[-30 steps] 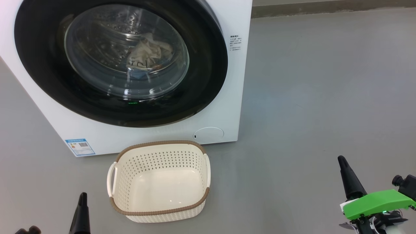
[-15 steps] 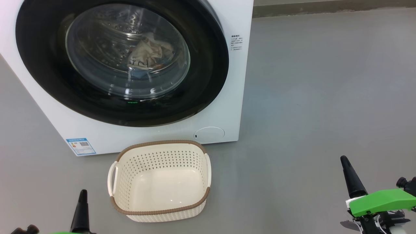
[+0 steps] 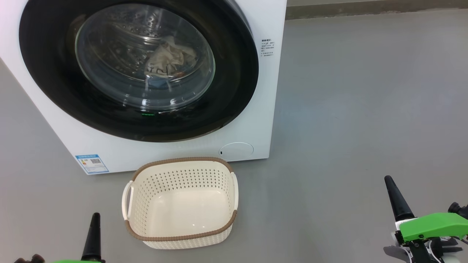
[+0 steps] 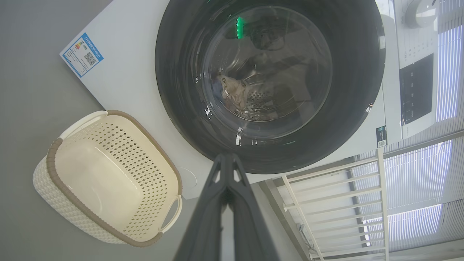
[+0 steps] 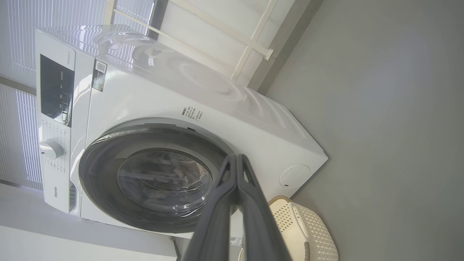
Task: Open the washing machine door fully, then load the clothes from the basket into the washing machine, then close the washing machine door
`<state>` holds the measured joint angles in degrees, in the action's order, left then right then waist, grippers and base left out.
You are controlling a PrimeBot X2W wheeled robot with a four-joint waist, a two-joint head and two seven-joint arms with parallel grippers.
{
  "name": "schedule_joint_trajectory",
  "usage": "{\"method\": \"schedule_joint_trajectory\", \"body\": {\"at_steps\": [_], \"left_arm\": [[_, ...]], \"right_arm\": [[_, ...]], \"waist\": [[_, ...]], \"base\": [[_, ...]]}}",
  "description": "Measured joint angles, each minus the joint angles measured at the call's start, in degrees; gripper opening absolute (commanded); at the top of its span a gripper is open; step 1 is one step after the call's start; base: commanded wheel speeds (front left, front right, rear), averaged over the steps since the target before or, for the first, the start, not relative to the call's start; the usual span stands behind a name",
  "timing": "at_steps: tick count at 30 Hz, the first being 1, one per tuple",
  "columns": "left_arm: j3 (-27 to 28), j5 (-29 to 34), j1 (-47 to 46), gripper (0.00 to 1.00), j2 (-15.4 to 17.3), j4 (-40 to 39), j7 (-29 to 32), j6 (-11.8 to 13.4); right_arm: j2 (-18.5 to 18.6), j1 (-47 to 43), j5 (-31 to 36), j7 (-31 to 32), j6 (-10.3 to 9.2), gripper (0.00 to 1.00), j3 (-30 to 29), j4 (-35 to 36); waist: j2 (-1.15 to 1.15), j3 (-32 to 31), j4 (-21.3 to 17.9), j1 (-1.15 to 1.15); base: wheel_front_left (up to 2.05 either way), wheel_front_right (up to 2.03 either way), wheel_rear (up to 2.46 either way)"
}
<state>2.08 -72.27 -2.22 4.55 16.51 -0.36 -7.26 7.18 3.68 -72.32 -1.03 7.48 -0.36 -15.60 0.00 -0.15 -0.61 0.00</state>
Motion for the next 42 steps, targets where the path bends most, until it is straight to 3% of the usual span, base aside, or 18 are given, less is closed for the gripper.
{"method": "schedule_joint_trajectory", "body": {"at_steps": [42], "left_arm": [[2.7,-19.1,-1.7,0.00,-2.1,-0.4,6.5,0.0]], "right_arm": [[-3.9,0.5,-20.3,6.5,-0.09,0.00,-6.2,-0.2]], "waist": [[0.00,0.2,0.6,0.00]], "base": [[0.00,0.00,0.00]]}}
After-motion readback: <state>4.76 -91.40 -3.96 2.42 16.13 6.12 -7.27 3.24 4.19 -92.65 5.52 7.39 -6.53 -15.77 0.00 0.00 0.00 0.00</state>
